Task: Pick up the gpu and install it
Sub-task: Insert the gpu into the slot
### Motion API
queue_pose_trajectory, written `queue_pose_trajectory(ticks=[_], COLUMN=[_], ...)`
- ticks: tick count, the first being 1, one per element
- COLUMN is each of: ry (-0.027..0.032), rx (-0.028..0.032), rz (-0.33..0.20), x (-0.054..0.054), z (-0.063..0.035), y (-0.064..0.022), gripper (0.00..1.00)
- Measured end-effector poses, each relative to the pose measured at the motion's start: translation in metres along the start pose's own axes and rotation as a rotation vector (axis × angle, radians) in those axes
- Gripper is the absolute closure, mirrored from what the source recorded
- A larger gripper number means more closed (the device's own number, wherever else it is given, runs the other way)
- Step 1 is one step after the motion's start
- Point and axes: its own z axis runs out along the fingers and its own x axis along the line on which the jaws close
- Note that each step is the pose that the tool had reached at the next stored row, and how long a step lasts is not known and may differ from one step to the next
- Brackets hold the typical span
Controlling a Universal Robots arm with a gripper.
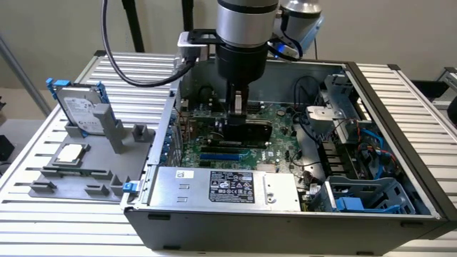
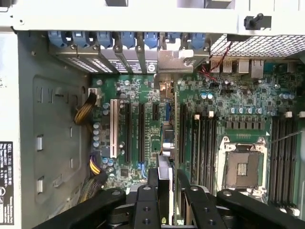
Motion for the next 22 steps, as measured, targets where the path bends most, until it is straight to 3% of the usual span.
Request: queue_pose_trajectory(ticks=[15,17,19,22], ry=[-0.0025,-0.0062,-0.0136,-0.0336], rx=[0.0025,0.0045,0.0068,0.0088], rz=[0.061,0.061,0.061,0.061], x=[0.001,0.001,0.003,0.007], z=[0.0269,0.0296,0.0319,0.0344], y=[0.0138,0.0148,0.0152,0.0154], gripper=[1.00,1.00,1.00,1.00])
